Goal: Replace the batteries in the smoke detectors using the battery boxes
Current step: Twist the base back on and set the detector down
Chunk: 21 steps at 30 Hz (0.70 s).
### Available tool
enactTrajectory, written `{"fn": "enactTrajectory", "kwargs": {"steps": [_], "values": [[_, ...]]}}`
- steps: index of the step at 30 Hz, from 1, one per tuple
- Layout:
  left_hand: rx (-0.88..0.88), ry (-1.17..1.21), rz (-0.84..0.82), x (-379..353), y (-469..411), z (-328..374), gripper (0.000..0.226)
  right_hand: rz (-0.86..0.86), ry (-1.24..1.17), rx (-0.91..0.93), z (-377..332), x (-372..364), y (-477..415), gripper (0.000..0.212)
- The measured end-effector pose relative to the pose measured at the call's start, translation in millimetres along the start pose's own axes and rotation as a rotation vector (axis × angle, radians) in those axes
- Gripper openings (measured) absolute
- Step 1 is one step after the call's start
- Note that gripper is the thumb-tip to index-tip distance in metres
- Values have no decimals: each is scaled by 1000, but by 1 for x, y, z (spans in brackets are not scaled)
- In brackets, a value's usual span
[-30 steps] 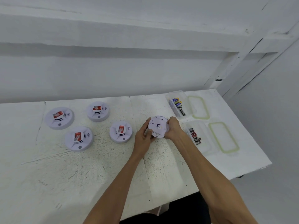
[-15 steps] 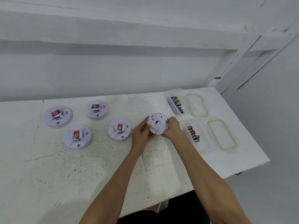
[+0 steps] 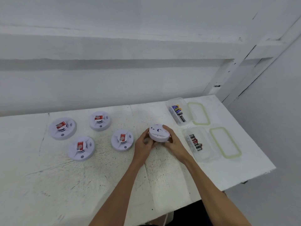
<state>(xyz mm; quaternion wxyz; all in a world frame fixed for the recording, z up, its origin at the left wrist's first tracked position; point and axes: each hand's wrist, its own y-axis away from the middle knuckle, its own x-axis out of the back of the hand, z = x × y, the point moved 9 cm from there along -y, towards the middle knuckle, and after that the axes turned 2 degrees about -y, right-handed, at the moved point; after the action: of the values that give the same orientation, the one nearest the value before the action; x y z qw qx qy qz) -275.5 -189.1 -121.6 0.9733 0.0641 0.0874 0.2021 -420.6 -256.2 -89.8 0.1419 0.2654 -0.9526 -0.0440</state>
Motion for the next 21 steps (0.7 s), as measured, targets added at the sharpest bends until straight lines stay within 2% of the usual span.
{"fn": "enactTrajectory", "kwargs": {"steps": [3,5,8,9,14,21], "values": [[-16,-21,24,0,1,-4,44,9,59,95,4,3,3,62],[-54,-46,62,2,4,1,42,57,20,92,5,8,6,58],[-86,-66,81,2,4,4,37,135,-96,20,7,12,12,30],[-84,-67,82,2,4,4,35,144,-115,8,9,12,11,29],[-38,-20,-17,-2,2,3,28,236,-30,-34,15,16,10,55],[-6,-14,-39,0,-1,1,37,222,-2,-56,10,8,15,57]]}}
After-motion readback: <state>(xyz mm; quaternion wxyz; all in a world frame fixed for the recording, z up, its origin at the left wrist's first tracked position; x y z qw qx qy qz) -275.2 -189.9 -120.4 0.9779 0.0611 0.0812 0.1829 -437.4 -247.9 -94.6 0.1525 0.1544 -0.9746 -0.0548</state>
